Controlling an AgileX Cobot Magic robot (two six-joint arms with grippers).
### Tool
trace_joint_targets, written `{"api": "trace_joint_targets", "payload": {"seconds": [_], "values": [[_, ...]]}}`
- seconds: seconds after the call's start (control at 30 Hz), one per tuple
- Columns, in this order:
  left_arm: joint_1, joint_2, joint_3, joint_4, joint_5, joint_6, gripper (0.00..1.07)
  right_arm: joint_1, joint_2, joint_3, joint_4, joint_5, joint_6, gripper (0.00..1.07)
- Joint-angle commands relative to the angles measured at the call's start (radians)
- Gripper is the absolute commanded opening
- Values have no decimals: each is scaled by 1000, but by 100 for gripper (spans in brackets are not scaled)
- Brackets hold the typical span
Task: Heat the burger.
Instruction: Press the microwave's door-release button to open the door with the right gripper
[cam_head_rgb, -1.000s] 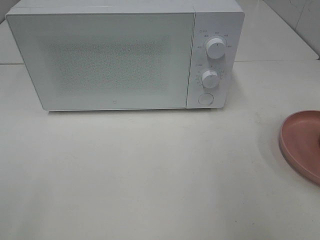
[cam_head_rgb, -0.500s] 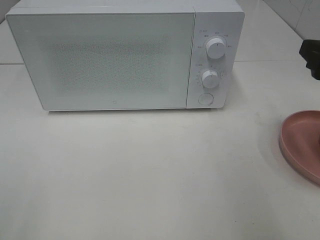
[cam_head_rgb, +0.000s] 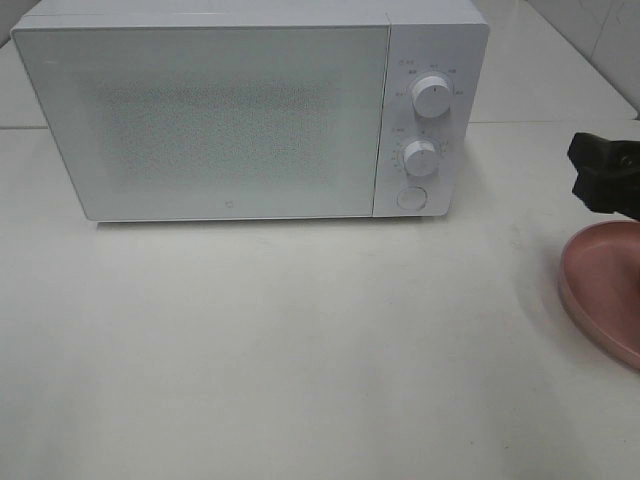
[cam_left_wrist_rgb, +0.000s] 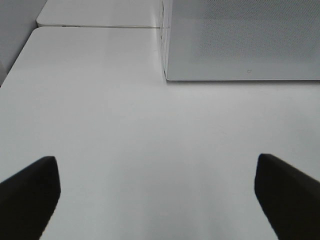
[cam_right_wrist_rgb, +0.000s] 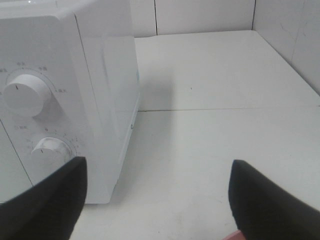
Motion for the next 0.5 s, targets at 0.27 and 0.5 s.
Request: {"api": "trace_joint_targets", "payload": {"seconds": [0.27,0.5], "values": [[-2,-26,2,-3,-11,2,98,251,147,8,326,-172,-202,75],[-2,-26,2,-3,-11,2,98,449,249,6,549,-313,-244,75]]}}
